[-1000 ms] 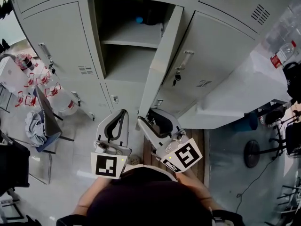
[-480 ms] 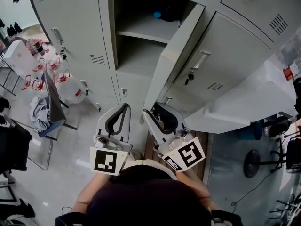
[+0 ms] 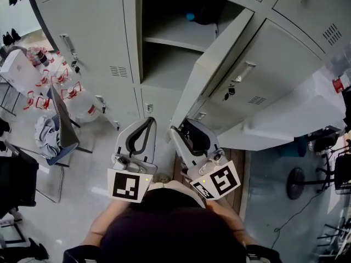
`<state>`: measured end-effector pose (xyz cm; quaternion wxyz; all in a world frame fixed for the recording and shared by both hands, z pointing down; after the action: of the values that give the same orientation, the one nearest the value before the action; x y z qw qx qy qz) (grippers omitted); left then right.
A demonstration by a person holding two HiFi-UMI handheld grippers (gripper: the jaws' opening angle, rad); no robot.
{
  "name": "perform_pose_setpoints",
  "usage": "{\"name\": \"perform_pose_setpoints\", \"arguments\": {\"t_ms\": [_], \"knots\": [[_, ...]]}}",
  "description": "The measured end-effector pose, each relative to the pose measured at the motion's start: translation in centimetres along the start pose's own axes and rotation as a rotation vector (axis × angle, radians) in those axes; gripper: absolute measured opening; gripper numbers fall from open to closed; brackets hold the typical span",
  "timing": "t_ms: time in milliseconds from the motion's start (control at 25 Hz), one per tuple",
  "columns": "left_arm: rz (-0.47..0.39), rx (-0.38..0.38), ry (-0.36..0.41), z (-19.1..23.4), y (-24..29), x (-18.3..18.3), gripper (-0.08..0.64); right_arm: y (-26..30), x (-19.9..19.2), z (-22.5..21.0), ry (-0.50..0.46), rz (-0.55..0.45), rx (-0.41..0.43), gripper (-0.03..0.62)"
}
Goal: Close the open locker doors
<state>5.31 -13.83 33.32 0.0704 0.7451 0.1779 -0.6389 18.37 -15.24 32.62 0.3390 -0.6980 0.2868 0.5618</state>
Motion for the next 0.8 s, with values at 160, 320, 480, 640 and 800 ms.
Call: {"name": "perform_pose_setpoints", "arguments": {"t_ms": [160, 320, 480, 640, 800], "knots": [[0.002, -0.029, -0.011, 1.6, 0.4, -0.5, 0.002, 1.3, -0.2, 0.4, -0.004, -0.003, -0.029, 0.114], [-0.015, -0.067, -0.019, 2.9, 0.9, -0.6, 0.002, 2.3, -0.4, 0.7, -0.010, -0.008, -0.060, 0.114], [-0.031, -0.105, -0.027, 4.1, 1.4, -1.0, 0.002, 3.4, -0.6, 1.0, -0.020, -0.016, -0.098, 0.114], [-0.038, -0.137, -0.033, 5.4, 1.7, -1.4, 0.002, 4.4, -0.8, 1.2, -0.026, -0.022, -0.134, 0.114], [-0.046, -0.163, -0.045, 6.4, 2.0, -1.9, 0.002, 5.3, -0.9, 1.3, -0.031, -0.027, -0.165, 0.114]]}}
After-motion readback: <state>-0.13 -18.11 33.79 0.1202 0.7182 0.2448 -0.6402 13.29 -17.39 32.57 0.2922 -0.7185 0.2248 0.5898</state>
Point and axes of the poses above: the fingertips, and each gripper's own axes: y forward along the fingers, z to its left, x out of its top, the point moved 6 cm from there along -y, backward along the fingers, and after that the axes turned 8 degrees about y, right-handed, at the moved point
